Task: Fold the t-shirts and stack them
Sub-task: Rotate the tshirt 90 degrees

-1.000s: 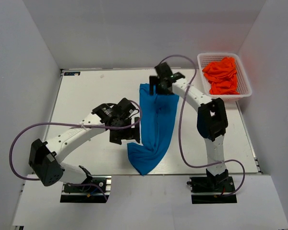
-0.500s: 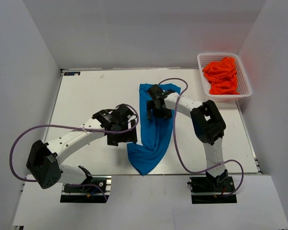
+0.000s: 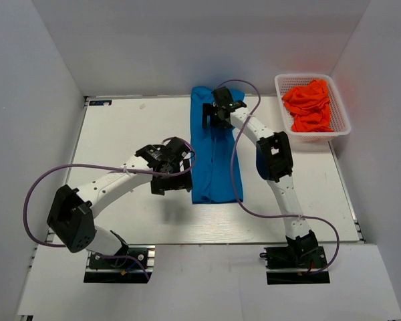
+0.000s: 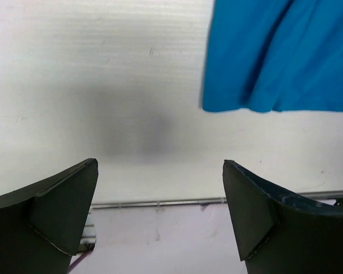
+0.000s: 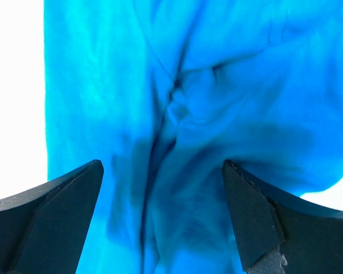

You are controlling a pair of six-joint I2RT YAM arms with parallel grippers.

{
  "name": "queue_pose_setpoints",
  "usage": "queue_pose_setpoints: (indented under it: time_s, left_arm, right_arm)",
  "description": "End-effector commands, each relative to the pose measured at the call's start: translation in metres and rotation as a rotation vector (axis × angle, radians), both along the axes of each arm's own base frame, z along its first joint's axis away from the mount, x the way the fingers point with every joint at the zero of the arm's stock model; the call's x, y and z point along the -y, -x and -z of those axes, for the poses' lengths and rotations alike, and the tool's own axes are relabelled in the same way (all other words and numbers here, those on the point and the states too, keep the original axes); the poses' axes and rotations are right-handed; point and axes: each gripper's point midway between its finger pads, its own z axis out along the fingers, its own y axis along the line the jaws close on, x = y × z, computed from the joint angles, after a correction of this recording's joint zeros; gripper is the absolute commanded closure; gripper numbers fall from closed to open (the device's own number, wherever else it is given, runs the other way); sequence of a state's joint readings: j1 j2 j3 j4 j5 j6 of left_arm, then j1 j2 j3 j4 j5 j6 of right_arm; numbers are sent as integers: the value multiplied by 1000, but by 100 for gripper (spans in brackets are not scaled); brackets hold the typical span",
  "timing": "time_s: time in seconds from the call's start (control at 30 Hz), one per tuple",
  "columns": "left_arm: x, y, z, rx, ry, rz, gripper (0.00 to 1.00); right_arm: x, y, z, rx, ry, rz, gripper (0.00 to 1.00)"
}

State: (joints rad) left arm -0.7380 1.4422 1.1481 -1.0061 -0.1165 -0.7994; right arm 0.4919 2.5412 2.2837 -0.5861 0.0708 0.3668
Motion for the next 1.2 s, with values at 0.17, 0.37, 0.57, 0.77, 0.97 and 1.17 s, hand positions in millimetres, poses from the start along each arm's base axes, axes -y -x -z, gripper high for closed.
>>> queue_pose_setpoints:
  time_s: [0.17, 0.37, 0.57, 0.77, 0.97, 1.17]
  left_arm:
    - [10, -7, 22, 20, 114, 22, 0]
    - [12, 1, 45, -34, 96, 36, 0]
    - [-6, 13, 46, -64, 70, -53, 0]
    - [-76, 48, 22, -35, -119, -203, 0]
    - [-79, 59, 3, 31, -5, -251, 0]
    - [-78, 60, 4, 22, -2, -248, 0]
  right_arm:
    - [-26, 33, -180, 308, -240, -233, 10]
    - [24, 108, -184, 259, -260, -131, 10]
    - [32, 190, -147, 132, -146, -261, 10]
    - [2, 258, -91, -20, 79, -389, 10]
    - [-3, 278, -46, -72, 310, -323, 10]
    - [14, 289, -30, -107, 350, -235, 10]
